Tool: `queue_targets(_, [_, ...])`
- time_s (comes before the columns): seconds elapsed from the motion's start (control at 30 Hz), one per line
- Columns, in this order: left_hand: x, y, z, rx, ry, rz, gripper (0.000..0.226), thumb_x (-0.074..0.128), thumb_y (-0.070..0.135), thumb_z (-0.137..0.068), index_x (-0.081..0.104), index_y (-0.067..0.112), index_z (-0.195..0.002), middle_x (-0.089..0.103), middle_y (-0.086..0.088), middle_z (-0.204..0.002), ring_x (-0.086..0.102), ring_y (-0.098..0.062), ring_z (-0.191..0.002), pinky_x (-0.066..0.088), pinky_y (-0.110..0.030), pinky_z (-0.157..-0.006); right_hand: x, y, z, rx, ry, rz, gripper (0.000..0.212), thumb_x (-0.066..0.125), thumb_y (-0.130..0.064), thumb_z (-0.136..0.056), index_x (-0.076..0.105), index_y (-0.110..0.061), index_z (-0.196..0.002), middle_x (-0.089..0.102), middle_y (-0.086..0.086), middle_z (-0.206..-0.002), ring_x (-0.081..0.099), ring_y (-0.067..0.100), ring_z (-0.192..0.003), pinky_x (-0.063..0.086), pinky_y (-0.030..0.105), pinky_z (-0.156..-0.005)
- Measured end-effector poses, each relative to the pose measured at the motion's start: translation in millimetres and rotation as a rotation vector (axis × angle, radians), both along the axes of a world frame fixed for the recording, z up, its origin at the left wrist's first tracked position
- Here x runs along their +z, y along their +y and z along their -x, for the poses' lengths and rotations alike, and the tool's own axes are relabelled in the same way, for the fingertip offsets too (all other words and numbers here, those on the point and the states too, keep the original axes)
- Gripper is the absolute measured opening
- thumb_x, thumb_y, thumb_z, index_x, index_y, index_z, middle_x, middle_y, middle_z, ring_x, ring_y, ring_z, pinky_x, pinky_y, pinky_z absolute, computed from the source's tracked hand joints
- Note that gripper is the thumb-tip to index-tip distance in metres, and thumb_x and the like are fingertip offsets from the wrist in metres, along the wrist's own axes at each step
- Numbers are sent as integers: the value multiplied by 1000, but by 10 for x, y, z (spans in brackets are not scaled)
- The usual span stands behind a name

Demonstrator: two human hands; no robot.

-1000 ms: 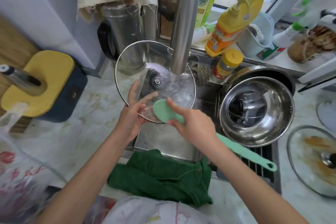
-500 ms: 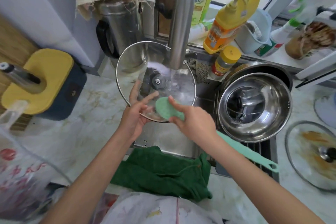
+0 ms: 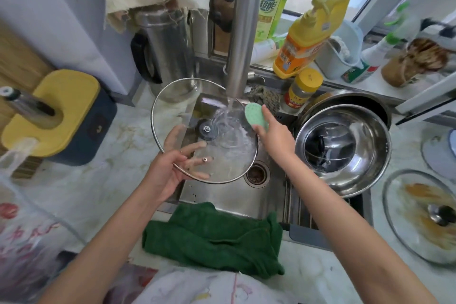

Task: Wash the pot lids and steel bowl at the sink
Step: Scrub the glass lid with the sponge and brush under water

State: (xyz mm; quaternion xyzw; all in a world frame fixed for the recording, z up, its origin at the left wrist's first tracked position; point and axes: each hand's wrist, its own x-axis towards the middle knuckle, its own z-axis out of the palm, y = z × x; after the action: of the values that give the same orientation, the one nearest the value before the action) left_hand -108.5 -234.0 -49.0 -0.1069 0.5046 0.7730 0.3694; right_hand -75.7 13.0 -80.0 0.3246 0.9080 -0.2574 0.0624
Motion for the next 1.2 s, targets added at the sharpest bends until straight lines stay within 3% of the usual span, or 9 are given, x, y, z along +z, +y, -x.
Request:
queue_targets(0.23, [-56, -185, -11, 15, -105, -63, 65, 32, -9, -84, 4, -12, -142, 68, -5, -66, 42, -53, -119, 52, -58, -71, -237, -67, -137, -426, 158, 1342, 87, 76, -67, -63, 56, -9, -124, 72, 9, -104, 40, 18, -70, 29, 31, -65])
queue_targets(0.33, [-12, -243, 24, -136, -102, -19, 79, 46, -4, -75, -1, -17, -137, 66, -18, -116, 54, -46, -116, 49, -62, -84, -276, -157, -281, -443, 157, 1590, 63, 83, -49, -66, 62, -8, -110, 73, 6, -98, 39, 14, -68, 27, 27, -64])
queue_targets(0.43, [-108, -207, 195, -36, 11, 309, 30, 48, -4, -81, 52, -22, -106, 72, -11, -88, 67, -21, -70, 57, -21, -59, -174, -275, -513, -480, 263, 1612, 30, 54, -29, -89, 57, -5, -106, 74, 7, -94, 32, 3, -37, 26, 13, -37])
queue_targets(0.5, [-198, -117, 408, 113, 252, 538, 31, 58, 0, -83, 67, 4, -113, 68, -8, -99, 65, -21, -88, 54, -19, -68, -110, -310, -649, -518, 351, 1621, 26, 50, -22, -88, 56, -3, -104, 71, 14, -106, 27, 0, -32, 23, 11, -29])
queue_targets(0.63, [-393, 325, 690, -341, 1041, 1290, 55, 40, 21, -100, 23, 13, -152, 19, -9, -160, 18, -25, -147, 21, -44, -118, -30, -312, -784, -548, 429, 1557, 28, 51, -24, -84, 55, -1, -98, 70, 20, -101, 25, 1, -30, 23, 11, -27])
queue_targets(0.7, [-467, 664, 694, -510, 1092, 1451, 63, 27, 38, -102, 4, 9, -154, 0, -16, -161, -2, -29, -149, 1, -47, -120, 9, -316, -783, -591, 484, 1544, 28, 49, -26, -87, 55, 0, -96, 70, 21, -97, 25, 0, -28, 22, 11, -27])
queue_targets(0.8, [-585, 1026, 517, -664, 1195, 1437, 70, 18, 50, -99, -3, 12, -154, -8, -19, -160, -11, -32, -148, -13, -50, -115, -17, -296, -750, -691, 550, 1525, 30, 40, -25, -98, 54, 0, -91, 71, 20, -90, 25, -1, -26, 20, 11, -26])
queue_targets(0.97, [-570, 806, 258, -1136, 1562, 1004, 63, -6, 55, -87, -16, 35, -146, -21, 10, -155, -20, -9, -144, -17, -36, -115, -120, -164, -788, -801, 577, 1537, 39, 35, -30, -101, 57, -1, -88, 72, 20, -86, 25, 0, -23, 18, 11, -24])
queue_targets(1.2, [-581, 1203, 608, -791, 1383, 1401, 67, 15, 49, -97, 5, 14, -154, 10, -12, -161, 5, -24, -149, -2, -51, -119, -261, -243, -844, -905, 608, 1627, 39, 36, -28, -100, 57, 2, -88, 70, 26, -88, 24, 0, -23, 17, 12, -23])
